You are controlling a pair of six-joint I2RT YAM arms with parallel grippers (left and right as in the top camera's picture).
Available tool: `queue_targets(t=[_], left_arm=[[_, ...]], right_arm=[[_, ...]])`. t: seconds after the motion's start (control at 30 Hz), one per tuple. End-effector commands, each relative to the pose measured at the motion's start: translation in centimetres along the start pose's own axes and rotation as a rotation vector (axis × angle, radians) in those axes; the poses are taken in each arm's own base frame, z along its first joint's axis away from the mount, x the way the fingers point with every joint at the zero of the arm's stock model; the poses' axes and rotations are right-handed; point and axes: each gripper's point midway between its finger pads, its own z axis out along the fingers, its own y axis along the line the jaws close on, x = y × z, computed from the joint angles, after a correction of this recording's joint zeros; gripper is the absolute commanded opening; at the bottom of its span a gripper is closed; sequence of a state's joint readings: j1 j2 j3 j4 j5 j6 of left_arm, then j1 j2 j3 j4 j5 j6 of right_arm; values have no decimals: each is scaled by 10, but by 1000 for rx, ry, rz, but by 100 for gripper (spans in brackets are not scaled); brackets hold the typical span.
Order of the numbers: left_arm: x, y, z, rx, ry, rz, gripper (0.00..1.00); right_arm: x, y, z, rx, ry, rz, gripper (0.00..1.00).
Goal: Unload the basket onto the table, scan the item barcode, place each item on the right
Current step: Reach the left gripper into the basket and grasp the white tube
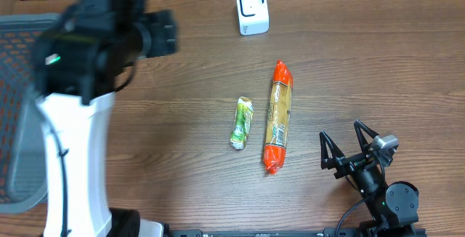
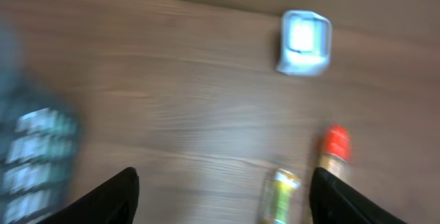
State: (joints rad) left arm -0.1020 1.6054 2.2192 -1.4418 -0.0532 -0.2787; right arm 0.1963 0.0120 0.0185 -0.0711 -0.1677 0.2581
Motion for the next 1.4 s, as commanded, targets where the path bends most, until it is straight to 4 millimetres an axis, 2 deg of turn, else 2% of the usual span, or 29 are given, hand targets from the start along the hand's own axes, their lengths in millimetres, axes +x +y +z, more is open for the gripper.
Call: queue_targets(t=[0.0,0.13,0.23,0.47,0.6,0.77,0.97,1.23,1.37], left_arm=[[-9,76,-15,-192,-42,-142,71],[-5,143,-20,-253,-30,-331,69],[-1,182,-26,-273,-38,-438,69],[16,243,-29,-344,-31,-538,73],[33,270,-4,-345,20,-606,83],[66,292,38,-318,139,-673,82],[105,305,89,-289,251,-564,82],[156,304,144,-189,349,-446,84],[177,304,162,-165,382,-400,83]], right_arm=[[1,-2,0,9,-7,-5,100],[1,-2,0,9,-7,-5,100],[1,-2,0,9,-7,-5,100],[1,-2,0,9,-7,-5,100],[1,-2,0,9,-7,-5,100],[1,-2,0,9,-7,-5,100],[1,-2,0,9,-7,-5,100],[1,-2,0,9,-7,-5,100],[1,-2,0,9,-7,-5,100]])
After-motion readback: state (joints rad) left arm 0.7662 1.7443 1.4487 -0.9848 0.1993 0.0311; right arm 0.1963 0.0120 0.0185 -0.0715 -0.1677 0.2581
